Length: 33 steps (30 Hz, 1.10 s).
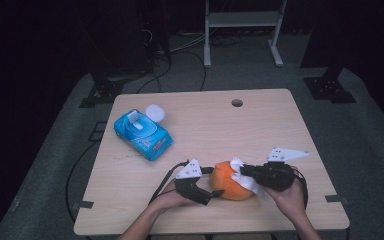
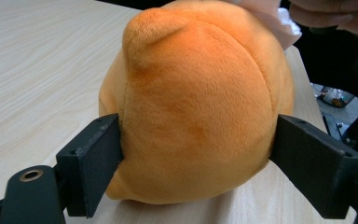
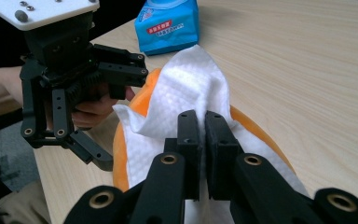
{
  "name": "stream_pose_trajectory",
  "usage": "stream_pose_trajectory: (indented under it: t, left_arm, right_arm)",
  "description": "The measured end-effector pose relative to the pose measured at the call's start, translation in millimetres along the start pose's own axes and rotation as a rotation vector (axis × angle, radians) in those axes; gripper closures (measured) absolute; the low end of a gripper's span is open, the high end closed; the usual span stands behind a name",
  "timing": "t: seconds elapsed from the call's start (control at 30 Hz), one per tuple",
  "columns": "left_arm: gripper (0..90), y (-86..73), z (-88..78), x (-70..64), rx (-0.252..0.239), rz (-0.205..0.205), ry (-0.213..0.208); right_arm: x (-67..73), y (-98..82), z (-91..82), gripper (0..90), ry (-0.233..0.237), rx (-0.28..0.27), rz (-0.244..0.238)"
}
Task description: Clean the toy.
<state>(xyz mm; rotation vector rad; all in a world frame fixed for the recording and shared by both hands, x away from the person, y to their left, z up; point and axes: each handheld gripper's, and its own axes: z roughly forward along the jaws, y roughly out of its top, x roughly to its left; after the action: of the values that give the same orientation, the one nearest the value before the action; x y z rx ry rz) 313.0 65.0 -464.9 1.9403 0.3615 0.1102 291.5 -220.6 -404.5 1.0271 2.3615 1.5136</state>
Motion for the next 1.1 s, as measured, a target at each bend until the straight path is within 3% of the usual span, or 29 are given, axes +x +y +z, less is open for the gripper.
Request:
stream_pose_trajectory:
  t: [0.1,0.2,0.43,0.5,0.57,0.67,0.77,0.83,0.93,1.0,1.1]
  left_arm:
    - [23.3,-0.3,1.3,-2.3,-0.018,-0.005,0.017]
    - [34.3,4.7,-1.2,-7.2,-0.020,0.020,0.037]
    - [40.4,25.8,-16.7,-14.5,-0.052,0.047,0.041]
    - [40.5,36.4,-28.2,-16.0,-0.075,0.065,0.043]
    - [41.5,42.3,-35.7,-15.0,-0.097,0.057,0.037]
    - [42.0,39.9,-35.6,-11.9,-0.054,0.056,0.039]
    - [41.4,32.6,-31.0,-9.6,-0.057,0.019,0.040]
    - [41.4,34.0,-30.4,-9.9,-0.052,0.027,0.042]
    - [41.2,36.0,-26.3,-14.5,-0.052,0.046,0.039]
    - [40.6,37.7,-23.4,-18.5,-0.055,0.059,0.036]
    - [37.9,39.0,-22.3,-21.7,-0.051,0.079,0.034]
  right_arm:
    - [-3.0,-1.4,-0.1,84.9,0.004,-0.006,0.016]
    - [-5.0,-4.0,-1.8,84.9,0.010,-0.025,0.035]
    - [2.0,0.4,-9.0,85.1,-0.001,-0.079,0.026]
    - [3.5,2.1,-11.1,85.1,0.021,-0.102,0.033]
    - [3.8,2.9,-10.7,85.2,0.030,-0.110,0.043]
    - [-0.1,-3.4,0.4,85.1,0.030,-0.062,0.060]
    - [-3.6,-8.2,12.0,85.1,0.023,-0.006,0.081]
    - [0.3,-2.7,8.8,85.1,-0.011,-0.013,0.047]
    - [13.0,7.0,4.2,85.1,0.003,-0.060,0.002]
    - [23.1,12.5,3.0,85.0,0.036,-0.088,-0.028]
    - [32.2,16.4,5.6,85.0,0.022,-0.071,-0.076]
